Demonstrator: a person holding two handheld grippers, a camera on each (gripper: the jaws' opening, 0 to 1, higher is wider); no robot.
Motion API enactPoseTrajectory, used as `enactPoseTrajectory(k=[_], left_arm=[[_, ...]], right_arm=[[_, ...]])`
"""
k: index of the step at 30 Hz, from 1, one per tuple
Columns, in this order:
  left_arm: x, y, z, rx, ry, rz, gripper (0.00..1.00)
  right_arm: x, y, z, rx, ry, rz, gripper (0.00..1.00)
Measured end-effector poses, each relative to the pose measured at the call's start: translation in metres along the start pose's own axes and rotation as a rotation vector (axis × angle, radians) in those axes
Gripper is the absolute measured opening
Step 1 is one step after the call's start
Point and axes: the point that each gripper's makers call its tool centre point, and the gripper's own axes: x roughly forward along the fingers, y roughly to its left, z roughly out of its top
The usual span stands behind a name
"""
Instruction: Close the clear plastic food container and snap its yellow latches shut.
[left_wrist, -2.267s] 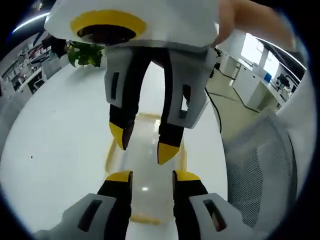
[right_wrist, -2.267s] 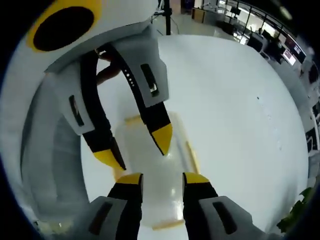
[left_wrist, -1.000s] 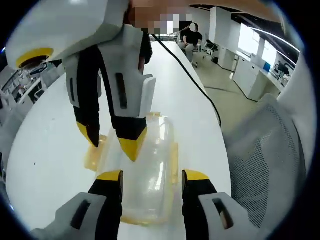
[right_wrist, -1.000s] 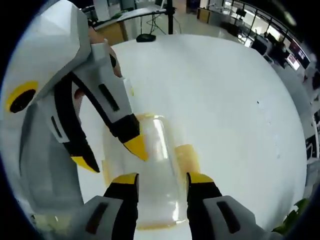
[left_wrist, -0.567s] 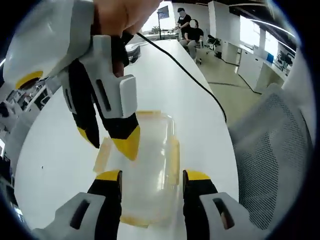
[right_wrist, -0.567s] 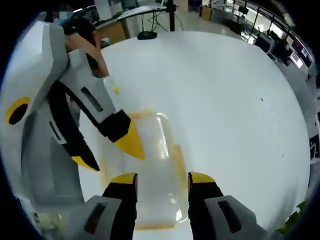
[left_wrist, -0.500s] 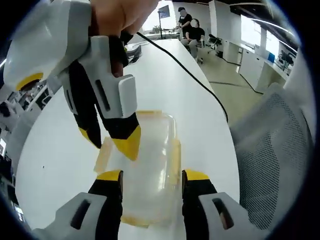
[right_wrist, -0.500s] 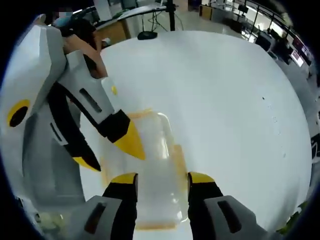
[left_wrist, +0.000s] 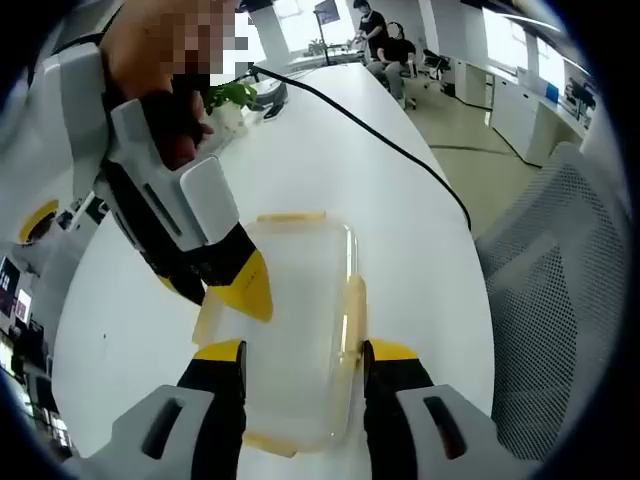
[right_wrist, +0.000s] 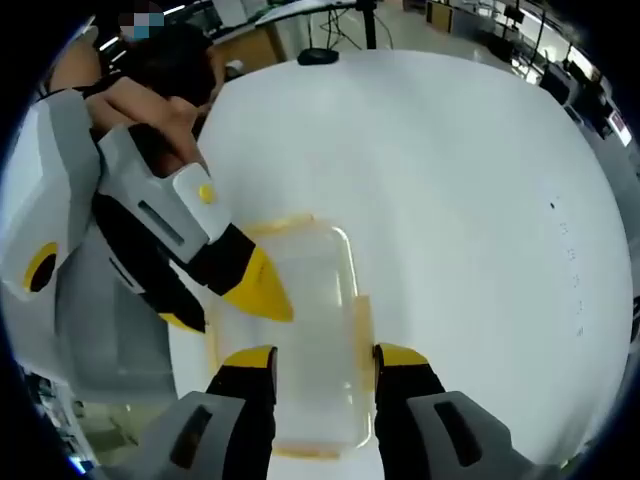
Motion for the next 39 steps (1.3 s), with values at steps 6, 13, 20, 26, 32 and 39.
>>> enactPoseTrajectory(k=[6, 13, 20, 26, 32, 39], left_arm=[[0.0020, 0.0001, -0.0001, 0.010, 0.001, 0.023, 0.44], [0.0028, -0.0010, -0.0017, 0.011, 0.001, 0.028, 0.40], [0.0037, -0.0006, -0.0013, 0.034, -0.018, 0.041, 0.41], [0.0035, -0.0002, 0.0016, 0.043, 0.005, 0.049, 0.42], [0.0023, 0.0000, 0.0019, 0.044, 0.001, 0.045, 0.43], [0.0018, 0.0005, 0.0031, 0.040, -0.001, 0.039, 0.44]], right_arm=[[0.0019, -0.0002, -0.0008, -0.004, 0.005, 0.020, 0.36], [0.0052, -0.0011, -0.0033, 0.035, 0.031, 0.066, 0.33], [0.0060, 0.0021, -0.0010, 0.017, 0.044, 0.052, 0.35], [0.0037, 0.0031, 0.0004, 0.006, 0.033, 0.031, 0.36], [0.0013, 0.0047, 0.0021, -0.024, 0.036, 0.000, 0.36], [-0.0013, 0.0052, 0.0027, -0.032, 0.019, -0.033, 0.36]])
